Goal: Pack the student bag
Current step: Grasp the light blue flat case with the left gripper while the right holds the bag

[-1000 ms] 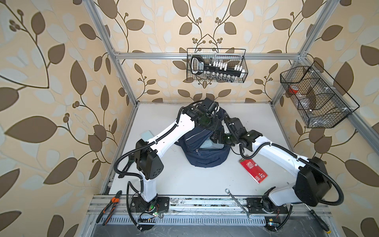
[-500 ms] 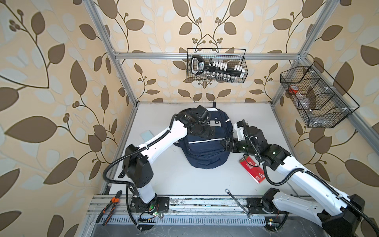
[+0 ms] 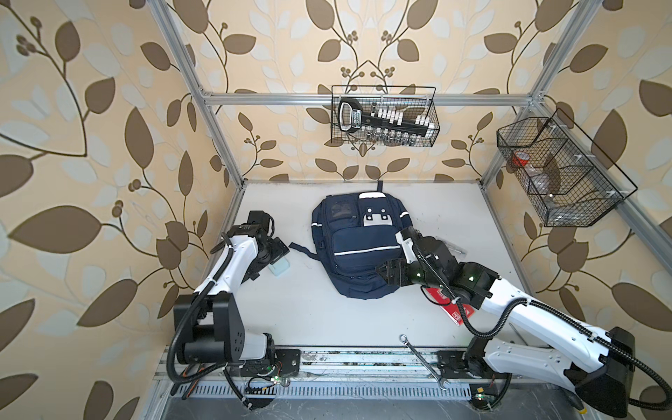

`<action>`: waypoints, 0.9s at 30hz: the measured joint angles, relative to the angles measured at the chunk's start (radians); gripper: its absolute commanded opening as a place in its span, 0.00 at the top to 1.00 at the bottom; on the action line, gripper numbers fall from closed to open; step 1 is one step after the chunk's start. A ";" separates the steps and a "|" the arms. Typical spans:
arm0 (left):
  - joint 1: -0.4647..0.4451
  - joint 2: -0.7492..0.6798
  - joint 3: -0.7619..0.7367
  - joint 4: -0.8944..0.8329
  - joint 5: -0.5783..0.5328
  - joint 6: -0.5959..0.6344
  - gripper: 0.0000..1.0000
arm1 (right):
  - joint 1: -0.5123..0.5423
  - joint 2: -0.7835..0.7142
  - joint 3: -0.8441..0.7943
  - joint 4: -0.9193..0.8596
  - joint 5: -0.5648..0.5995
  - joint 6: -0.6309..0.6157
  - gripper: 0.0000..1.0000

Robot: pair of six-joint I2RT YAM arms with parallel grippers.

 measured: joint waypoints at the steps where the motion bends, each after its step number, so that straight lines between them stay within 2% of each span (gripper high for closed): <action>1: 0.003 0.028 0.001 0.006 0.006 -0.003 0.01 | 0.004 0.000 0.000 0.005 0.001 0.004 0.14; 12: 0.005 0.193 0.002 0.130 0.013 -0.024 0.02 | 0.010 0.018 -0.010 0.032 0.007 0.018 0.15; 24: 0.004 0.257 -0.009 0.207 0.023 -0.023 0.22 | 0.013 0.042 -0.010 0.038 0.002 0.035 0.25; 27: 0.004 0.258 -0.013 0.216 0.036 -0.021 0.33 | 0.016 0.042 -0.010 0.038 0.002 0.044 0.26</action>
